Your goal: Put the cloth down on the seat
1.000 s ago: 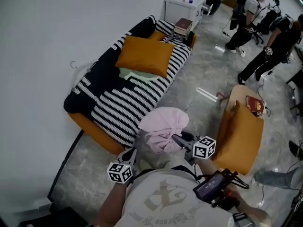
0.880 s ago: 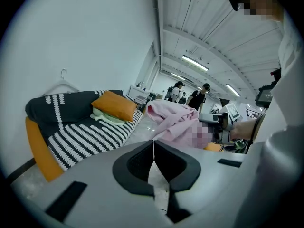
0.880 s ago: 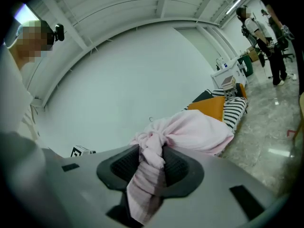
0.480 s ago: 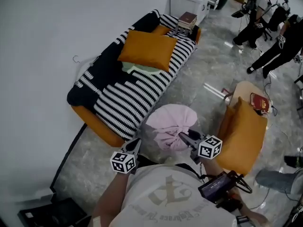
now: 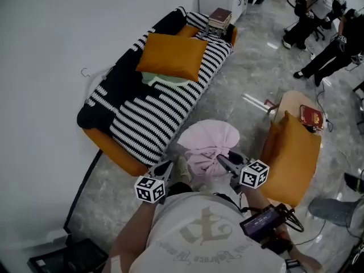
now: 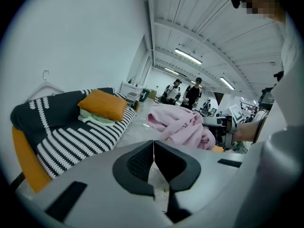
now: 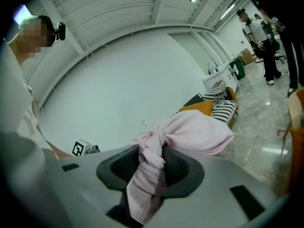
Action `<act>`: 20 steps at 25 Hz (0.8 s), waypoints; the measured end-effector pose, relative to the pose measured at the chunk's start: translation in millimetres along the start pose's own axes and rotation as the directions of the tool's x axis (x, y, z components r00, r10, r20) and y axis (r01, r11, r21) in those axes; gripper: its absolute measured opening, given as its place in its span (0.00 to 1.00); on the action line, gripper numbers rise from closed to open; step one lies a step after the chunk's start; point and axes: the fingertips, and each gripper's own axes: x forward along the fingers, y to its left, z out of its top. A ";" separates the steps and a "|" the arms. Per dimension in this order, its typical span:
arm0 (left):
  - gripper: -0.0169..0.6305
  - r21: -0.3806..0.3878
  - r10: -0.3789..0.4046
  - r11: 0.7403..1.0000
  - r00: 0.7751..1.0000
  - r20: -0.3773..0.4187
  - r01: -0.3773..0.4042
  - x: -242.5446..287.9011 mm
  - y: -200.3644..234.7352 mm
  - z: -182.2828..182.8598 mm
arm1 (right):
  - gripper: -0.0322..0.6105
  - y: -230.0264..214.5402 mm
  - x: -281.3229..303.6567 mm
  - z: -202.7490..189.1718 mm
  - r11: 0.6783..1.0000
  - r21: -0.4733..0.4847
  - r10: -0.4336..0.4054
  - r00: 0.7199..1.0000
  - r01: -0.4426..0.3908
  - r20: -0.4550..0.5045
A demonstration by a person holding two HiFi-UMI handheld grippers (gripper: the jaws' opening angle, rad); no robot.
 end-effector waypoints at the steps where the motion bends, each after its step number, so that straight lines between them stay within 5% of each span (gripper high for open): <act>1: 0.05 -0.002 -0.004 1.000 1.000 -0.003 0.004 4.0 2.7 1.2 | 0.30 -3.0 1.0 0.7 1.000 -0.001 -0.010 1.000 0.010 -0.003; 20: 0.05 -0.001 -0.098 0.995 0.995 -0.008 0.098 89.0 76.6 77.2 | 0.30 -51.4 82.3 70.6 0.995 -0.056 -0.084 0.995 0.082 -0.045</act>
